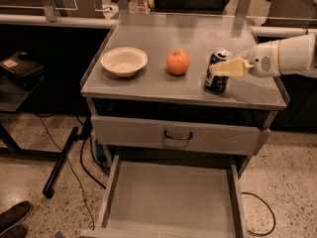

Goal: Pick pepsi can from middle drawer and place on counter

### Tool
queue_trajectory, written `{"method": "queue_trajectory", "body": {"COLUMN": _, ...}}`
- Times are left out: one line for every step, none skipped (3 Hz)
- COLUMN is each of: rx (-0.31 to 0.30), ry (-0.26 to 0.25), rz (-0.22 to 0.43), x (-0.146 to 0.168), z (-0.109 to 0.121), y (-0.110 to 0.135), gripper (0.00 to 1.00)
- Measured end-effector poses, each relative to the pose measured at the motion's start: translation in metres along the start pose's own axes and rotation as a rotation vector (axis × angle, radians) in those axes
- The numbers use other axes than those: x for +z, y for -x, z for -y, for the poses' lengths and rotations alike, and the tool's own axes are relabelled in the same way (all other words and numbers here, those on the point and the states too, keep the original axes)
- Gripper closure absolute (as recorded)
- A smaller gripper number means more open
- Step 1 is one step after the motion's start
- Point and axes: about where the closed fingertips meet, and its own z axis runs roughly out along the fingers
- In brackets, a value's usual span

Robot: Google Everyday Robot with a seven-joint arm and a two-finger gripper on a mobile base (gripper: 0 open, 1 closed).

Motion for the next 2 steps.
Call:
{"method": "queue_trajectory", "body": {"rx": 0.000, "ry": 0.000, "rz": 0.000, "x": 0.0001, "z": 0.0000, "y": 0.0000, "gripper": 0.05}}
{"method": "queue_trajectory", "body": {"rx": 0.000, "ry": 0.000, "rz": 0.000, "x": 0.0001, "z": -0.0001, "y": 0.0000, "gripper": 0.00}}
